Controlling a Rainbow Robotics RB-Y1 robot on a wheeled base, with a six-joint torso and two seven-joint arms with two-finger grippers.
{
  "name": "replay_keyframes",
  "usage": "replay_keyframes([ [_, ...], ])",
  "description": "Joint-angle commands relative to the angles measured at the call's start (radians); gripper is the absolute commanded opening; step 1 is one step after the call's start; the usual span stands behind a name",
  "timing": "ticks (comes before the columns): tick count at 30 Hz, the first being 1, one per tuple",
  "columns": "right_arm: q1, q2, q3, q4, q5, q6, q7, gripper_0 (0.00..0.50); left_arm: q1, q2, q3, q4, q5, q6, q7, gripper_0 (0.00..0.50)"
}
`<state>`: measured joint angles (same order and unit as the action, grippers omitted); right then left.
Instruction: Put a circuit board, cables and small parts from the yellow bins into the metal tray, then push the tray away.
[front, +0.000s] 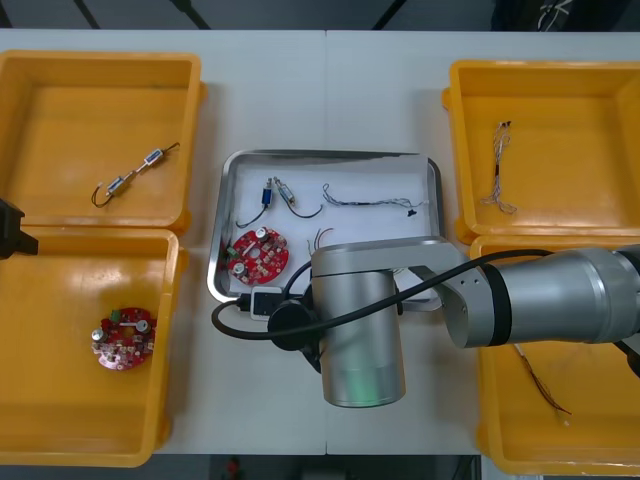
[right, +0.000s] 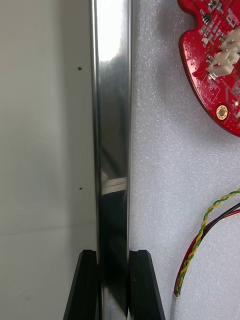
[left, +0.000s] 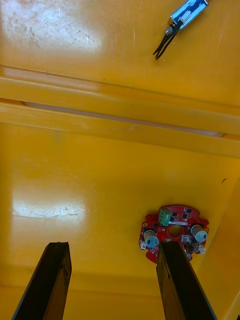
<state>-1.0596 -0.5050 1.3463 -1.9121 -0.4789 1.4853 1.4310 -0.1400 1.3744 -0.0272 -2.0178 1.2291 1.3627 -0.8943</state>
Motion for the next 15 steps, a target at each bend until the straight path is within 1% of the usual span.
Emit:
replay_keyframes([
  [1,-0.086,-0.012,0.01,0.036,0.006,-0.028,-0.02,0.0,0.011,0.044,-0.007,-0.004,-0.01,-0.01,-0.043,0.5],
  [7,-0.131,-0.003,0.008,0.1,0.005,-0.069,-0.006,0.0,0.011,0.044,-0.007,-0.004,-0.01,-0.01,-0.043,0.5],
  [15,-0.163,0.0,0.01,0.202,0.005,-0.2,0.032,0.0,0.011,0.044,-0.007,-0.004,-0.01,-0.01,-0.043,0.5],
])
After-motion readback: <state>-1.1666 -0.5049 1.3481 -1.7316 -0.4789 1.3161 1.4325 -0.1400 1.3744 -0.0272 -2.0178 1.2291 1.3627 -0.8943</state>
